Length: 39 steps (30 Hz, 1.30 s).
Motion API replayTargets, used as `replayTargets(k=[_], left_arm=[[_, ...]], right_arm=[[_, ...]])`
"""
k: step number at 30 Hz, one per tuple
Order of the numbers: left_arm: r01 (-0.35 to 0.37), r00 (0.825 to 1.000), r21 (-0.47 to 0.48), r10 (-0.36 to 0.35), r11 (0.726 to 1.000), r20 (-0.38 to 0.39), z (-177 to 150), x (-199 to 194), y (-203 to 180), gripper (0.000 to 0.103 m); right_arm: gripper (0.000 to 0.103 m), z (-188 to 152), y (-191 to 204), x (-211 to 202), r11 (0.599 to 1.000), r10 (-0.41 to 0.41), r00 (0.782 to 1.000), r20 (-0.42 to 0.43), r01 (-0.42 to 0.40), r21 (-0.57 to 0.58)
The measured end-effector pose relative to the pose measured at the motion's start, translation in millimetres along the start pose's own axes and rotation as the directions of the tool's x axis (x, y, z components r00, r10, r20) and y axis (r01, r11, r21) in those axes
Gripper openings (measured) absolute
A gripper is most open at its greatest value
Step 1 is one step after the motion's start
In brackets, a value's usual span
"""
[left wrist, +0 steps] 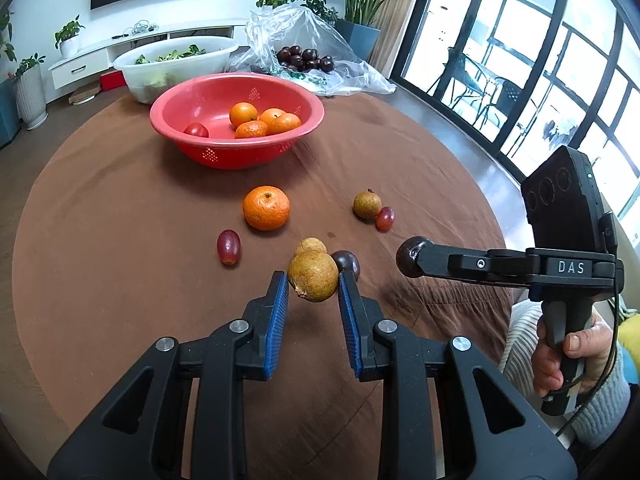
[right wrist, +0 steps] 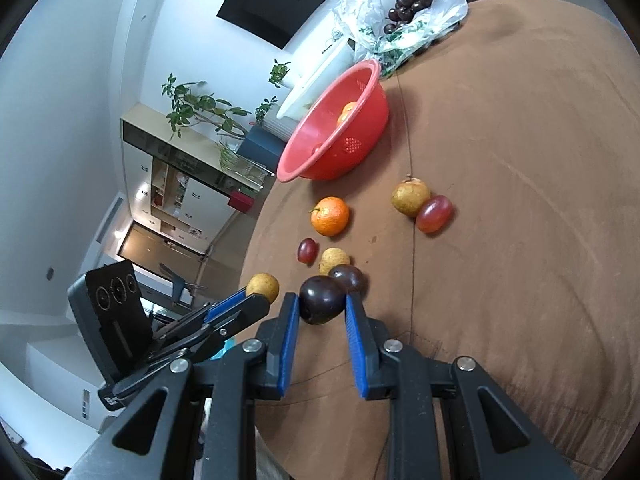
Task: Organize fruits
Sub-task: 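Carry the pear and plum over the red bowl and open both tools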
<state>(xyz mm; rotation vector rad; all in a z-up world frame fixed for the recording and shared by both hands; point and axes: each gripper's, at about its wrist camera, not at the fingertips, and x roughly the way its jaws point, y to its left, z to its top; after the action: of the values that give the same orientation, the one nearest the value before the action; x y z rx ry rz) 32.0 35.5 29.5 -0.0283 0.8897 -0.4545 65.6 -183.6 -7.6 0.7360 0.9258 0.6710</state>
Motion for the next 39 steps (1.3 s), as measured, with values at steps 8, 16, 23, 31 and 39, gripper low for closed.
replayTargets(k=[8, 16, 23, 31, 39], left_arm=[[-0.009, 1.000, -0.007, 0.009, 1.000, 0.007, 9.0, 1.5, 7.3, 0.024], [-0.021, 1.000, 0.012, 0.020, 1.000, 0.015, 29.4, 6.6, 13.2, 0.024], [-0.034, 0.999, 0.018, 0.034, 0.999, 0.028, 65.6, 17.8, 24.6, 0.024], [-0.070, 0.997, 0.036, 0.068, 0.997, 0.047, 114.7, 38.5, 37.3, 0.024], [-0.158, 0.987, 0.007, 0.158, 0.987, 0.021, 143.3, 73.1, 60.4, 0.025]], right_arm=[[0.026, 14.0, 14.4, 1.0, 0.999, 0.044, 0.999, 0.014, -0.044, -0.013], [0.026, 36.4, 22.2, 6.6, 0.998, 0.045, 0.999, 0.028, -0.044, -0.033], [0.026, 65.9, 24.6, 17.0, 0.998, 0.027, 0.998, 0.048, -0.024, -0.052], [0.027, 106.5, 40.4, 38.9, 0.994, -0.007, 0.998, 0.064, 0.014, -0.105], [0.054, 135.7, 51.3, 68.3, 0.967, -0.143, 0.986, 0.090, 0.159, -0.199]])
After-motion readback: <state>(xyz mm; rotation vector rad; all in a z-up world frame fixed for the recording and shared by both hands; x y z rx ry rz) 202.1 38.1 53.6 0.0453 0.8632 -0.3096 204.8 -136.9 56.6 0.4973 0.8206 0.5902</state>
